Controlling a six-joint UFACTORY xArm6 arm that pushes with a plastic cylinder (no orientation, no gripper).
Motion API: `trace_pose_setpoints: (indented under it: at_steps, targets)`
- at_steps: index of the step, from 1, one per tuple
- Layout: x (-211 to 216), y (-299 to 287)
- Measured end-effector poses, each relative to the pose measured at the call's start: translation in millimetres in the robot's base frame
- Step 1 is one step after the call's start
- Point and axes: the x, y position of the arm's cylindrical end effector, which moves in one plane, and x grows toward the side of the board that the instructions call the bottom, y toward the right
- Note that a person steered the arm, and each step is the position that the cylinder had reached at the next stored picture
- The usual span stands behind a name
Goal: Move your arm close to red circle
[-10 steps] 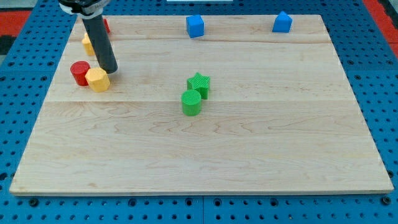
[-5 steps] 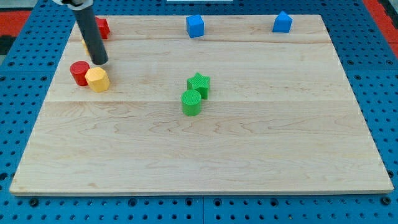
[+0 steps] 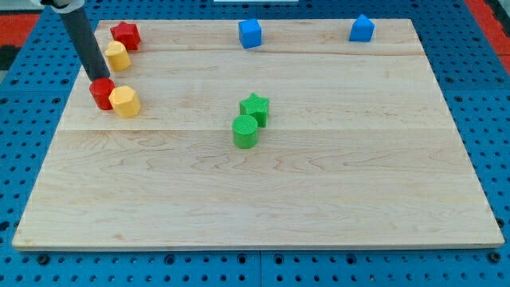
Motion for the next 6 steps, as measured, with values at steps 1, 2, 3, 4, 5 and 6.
trace_pose_setpoints:
  at_steps: [1,2,3,4,5,6]
  targets:
    - [0,-3]
    - [0,-9]
    - [0,-13]
    - [0,-15]
    - [0,-16]
    - [0,-18]
